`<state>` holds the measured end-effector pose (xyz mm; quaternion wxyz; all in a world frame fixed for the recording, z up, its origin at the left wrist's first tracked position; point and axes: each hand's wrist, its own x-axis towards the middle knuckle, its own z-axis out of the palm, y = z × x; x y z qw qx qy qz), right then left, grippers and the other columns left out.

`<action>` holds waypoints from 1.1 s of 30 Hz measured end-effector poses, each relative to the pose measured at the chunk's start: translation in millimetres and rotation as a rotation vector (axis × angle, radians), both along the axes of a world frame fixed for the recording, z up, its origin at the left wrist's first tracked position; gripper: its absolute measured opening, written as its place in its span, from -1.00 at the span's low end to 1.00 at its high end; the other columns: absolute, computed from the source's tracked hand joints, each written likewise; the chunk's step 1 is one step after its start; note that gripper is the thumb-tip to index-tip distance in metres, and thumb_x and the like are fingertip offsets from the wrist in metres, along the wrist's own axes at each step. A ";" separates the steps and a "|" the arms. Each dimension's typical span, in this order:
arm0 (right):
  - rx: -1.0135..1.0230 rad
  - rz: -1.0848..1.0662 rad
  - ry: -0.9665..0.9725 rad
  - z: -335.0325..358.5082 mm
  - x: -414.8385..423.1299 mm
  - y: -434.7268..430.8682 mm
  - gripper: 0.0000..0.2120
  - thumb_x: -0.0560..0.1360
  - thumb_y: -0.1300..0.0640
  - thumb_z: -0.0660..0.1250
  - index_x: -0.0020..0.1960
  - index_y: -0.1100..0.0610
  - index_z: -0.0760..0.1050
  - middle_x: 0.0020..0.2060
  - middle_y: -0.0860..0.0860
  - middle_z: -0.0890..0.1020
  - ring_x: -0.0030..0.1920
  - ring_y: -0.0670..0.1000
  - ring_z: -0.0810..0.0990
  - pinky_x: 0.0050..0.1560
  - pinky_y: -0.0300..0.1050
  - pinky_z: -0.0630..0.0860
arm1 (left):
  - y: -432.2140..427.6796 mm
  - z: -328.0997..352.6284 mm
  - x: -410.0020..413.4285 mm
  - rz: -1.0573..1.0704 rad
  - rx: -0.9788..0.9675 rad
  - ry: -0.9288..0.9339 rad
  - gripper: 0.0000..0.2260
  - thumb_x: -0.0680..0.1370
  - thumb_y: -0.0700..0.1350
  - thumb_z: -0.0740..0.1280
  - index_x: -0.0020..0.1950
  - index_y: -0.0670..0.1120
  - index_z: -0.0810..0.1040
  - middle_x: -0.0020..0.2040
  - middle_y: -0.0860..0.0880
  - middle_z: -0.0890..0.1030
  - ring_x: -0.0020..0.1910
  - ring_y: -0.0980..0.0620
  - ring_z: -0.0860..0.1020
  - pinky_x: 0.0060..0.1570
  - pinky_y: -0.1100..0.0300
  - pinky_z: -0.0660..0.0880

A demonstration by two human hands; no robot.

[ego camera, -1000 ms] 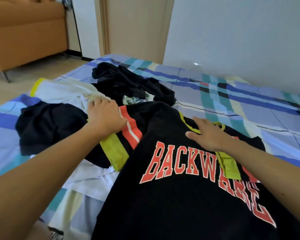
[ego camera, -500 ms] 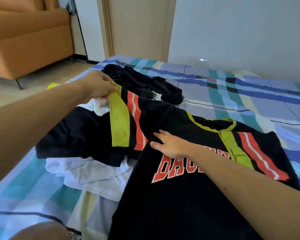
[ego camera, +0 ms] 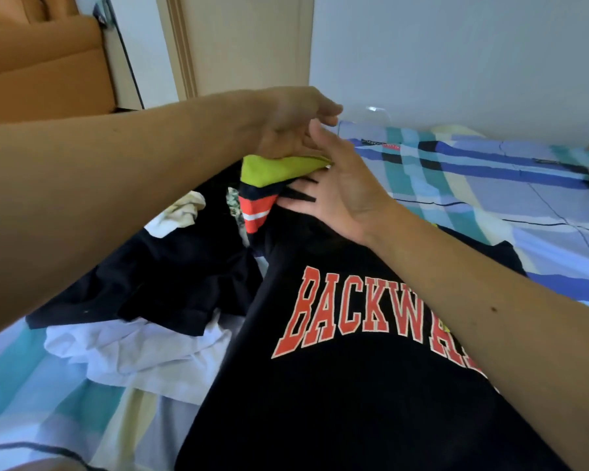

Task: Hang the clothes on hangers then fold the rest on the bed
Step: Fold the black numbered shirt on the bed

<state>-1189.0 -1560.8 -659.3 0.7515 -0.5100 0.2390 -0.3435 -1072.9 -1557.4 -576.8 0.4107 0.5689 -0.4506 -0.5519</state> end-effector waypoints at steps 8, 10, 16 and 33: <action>0.220 -0.472 0.342 -63.8 -92.1 -36.3 -0.78 0.44 0.44 0.26 0.00 0.20 0.48 -0.23 0.16 0.53 -0.26 0.11 0.55 -0.19 -0.02 0.56 | -15.6 -56.1 -24.9 -0.095 -0.201 -0.498 -0.82 0.67 -0.13 0.22 0.18 -0.17 0.54 0.12 -0.14 0.59 0.06 -0.09 0.56 0.04 0.07 0.53; 0.228 -0.488 0.637 -89.8 -114.2 -36.8 -0.59 0.39 0.42 0.36 0.19 0.20 0.39 0.05 0.19 0.54 0.01 0.19 0.58 0.06 0.17 0.60 | -8.4 -99.9 -25.6 -0.354 -0.236 -0.983 -0.73 0.62 -0.06 0.27 0.22 -0.20 0.56 0.16 -0.16 0.60 0.12 -0.09 0.55 0.11 0.09 0.47; 0.040 -0.336 0.830 -119.2 -132.9 -37.1 0.11 0.45 0.41 0.47 0.66 -0.01 -0.23 0.56 0.14 0.26 0.46 0.19 0.35 0.34 0.05 0.38 | 19.3 -190.9 -23.6 -0.585 0.021 -1.341 -0.40 0.64 0.19 0.21 0.60 -0.02 0.18 0.57 -0.07 0.20 0.51 -0.13 0.24 0.45 -0.05 0.29; -0.685 -0.078 1.730 -102.9 -267.6 -159.0 0.17 0.38 0.05 0.60 0.66 0.09 -0.17 0.58 0.23 0.17 0.55 0.26 0.20 0.52 0.20 0.20 | -109.0 -209.9 -50.6 -0.325 -0.114 -1.603 -0.02 0.39 0.50 0.28 0.56 -0.13 0.14 0.52 -0.22 0.28 0.52 -0.24 0.22 0.43 -0.18 0.28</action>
